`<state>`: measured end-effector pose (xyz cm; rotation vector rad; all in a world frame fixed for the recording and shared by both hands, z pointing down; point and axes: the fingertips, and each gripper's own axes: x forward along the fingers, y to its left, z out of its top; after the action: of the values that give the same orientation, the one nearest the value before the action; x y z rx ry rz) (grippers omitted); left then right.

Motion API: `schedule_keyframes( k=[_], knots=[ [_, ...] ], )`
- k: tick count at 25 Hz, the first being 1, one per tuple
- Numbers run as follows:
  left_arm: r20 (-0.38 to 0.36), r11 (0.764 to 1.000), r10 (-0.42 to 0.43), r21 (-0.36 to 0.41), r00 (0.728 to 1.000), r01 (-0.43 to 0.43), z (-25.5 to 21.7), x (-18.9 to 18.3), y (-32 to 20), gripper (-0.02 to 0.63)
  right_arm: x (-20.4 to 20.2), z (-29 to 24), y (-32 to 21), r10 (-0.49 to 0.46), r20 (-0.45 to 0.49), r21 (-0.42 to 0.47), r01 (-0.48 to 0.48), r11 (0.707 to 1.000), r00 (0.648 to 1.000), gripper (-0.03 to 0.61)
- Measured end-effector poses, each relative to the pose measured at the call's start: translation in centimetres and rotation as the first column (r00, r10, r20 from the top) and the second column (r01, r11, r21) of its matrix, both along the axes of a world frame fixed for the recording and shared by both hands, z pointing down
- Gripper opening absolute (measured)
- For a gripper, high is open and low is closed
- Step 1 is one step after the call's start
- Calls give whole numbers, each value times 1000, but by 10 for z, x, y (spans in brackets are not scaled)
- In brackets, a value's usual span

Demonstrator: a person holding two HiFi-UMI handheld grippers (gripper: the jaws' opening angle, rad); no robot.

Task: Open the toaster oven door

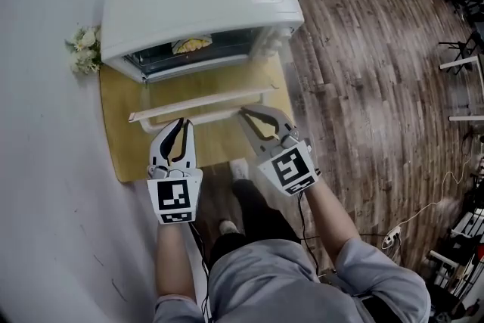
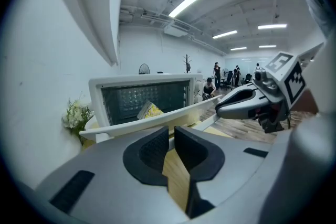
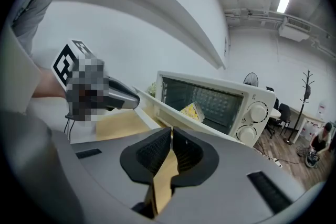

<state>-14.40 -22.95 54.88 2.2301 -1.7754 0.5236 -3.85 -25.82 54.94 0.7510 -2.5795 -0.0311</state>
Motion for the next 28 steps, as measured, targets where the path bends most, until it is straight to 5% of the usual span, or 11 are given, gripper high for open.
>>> schedule_keyframes(
  k=[18,28],
  knots=[
    [-17,993,-117,29,993,117,66,10,42,28,17,66,39,183,99,-8,-183,983,978,9],
    [-7,992,-128,6,992,128,108,14,53,28,18,110,52,217,-9,36,-217,975,976,9]
  ],
)
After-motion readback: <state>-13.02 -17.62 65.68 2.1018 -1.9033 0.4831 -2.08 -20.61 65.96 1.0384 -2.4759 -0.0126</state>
